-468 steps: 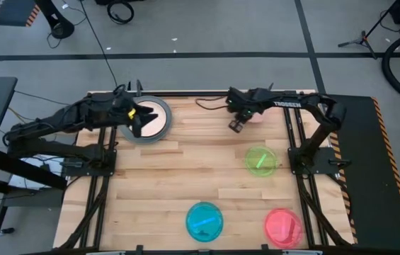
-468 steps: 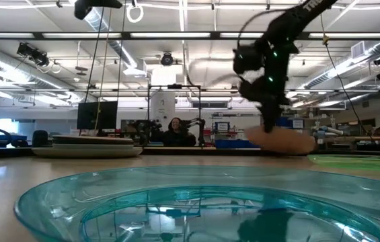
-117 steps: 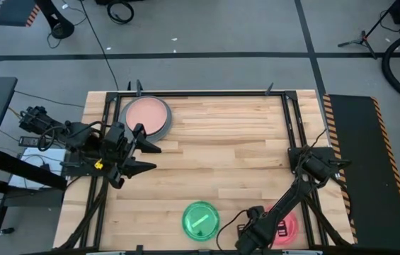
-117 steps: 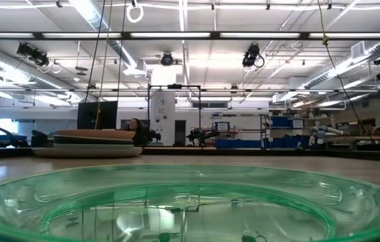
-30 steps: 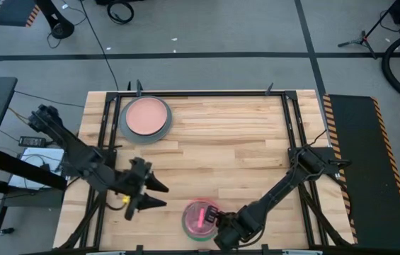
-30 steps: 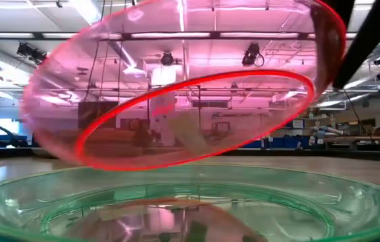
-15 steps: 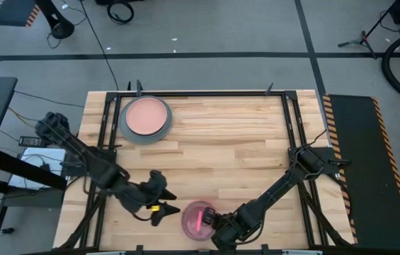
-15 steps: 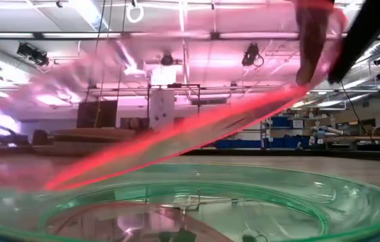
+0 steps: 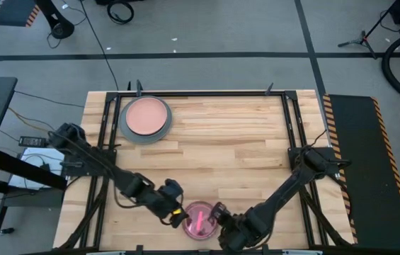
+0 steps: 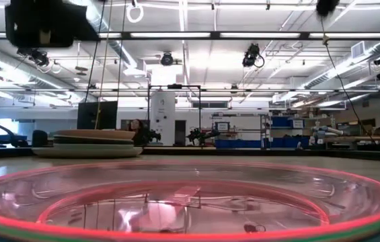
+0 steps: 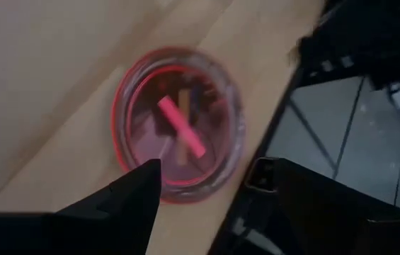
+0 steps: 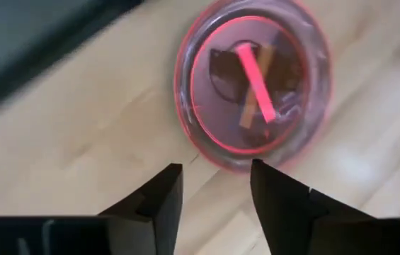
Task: Stack plastic plates
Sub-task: Stack the stacked plates on the light pink plate
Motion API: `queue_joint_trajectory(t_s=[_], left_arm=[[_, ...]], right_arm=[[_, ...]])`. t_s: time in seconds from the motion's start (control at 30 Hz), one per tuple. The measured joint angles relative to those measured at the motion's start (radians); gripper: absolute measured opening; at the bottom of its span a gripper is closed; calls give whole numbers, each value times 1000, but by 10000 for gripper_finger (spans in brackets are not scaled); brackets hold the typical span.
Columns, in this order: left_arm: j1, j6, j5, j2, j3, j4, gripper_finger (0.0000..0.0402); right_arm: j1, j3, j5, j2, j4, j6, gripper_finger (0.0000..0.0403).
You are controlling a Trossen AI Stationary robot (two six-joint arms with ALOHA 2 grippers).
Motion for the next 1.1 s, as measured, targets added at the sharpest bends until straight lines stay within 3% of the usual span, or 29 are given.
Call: queue_joint_trajectory(t_s=[0.17, 0.57, 0.93, 1.1], left_arm=[[55, -13, 87, 94, 0, -3, 279], [110, -31, 176, 237, 0, -4, 279], [53, -66, 163, 326, 3, 194, 277], [41, -67, 126, 327, 3, 175, 234]], right_arm=[[32, 10, 13, -52, -41, 253, 176], [126, -32, 27, -52, -84, 522, 174], [124, -46, 38, -51, -82, 555, 174], [109, -48, 43, -51, -81, 555, 174]])
